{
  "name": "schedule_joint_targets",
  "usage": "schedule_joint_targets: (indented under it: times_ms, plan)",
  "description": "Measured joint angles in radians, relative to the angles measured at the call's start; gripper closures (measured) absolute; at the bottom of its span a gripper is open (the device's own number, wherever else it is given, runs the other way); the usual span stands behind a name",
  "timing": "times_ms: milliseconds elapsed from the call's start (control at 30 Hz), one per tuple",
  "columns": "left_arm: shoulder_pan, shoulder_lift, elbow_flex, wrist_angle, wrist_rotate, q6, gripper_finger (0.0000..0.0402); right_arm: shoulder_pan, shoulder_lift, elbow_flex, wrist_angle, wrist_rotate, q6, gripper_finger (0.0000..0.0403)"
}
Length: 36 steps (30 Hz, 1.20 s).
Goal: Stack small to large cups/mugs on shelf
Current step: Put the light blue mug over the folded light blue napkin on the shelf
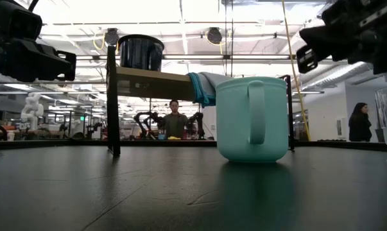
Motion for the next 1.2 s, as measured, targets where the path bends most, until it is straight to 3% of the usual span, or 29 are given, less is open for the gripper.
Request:
schedule_joint_targets:
  times_ms: [267,533,733,900,1200]
  plan:
    - [0.000,0.000,0.000,0.000,0.000,-0.001,0.0401,0.089,0.143,0.110,0.005,0.014,-0.046,0.0403]
    - [0.000,0.000,0.000,0.001,0.001,-0.003,0.0401,0.195,0.293,0.189,0.030,0.142,-0.113,0.0403]
    - [0.000,0.000,0.000,0.000,0.001,-0.005,0.0401,0.287,0.385,0.219,0.057,0.173,-0.175,0.0403]
    - [0.000,0.000,0.000,0.000,0.002,-0.006,0.0401,0.332,0.425,0.233,0.074,0.241,-0.191,0.0403]
    - [0.000,0.000,0.001,-0.001,0.002,-0.002,0.0401,0.335,0.462,0.234,0.137,0.246,-0.138,0.0403]
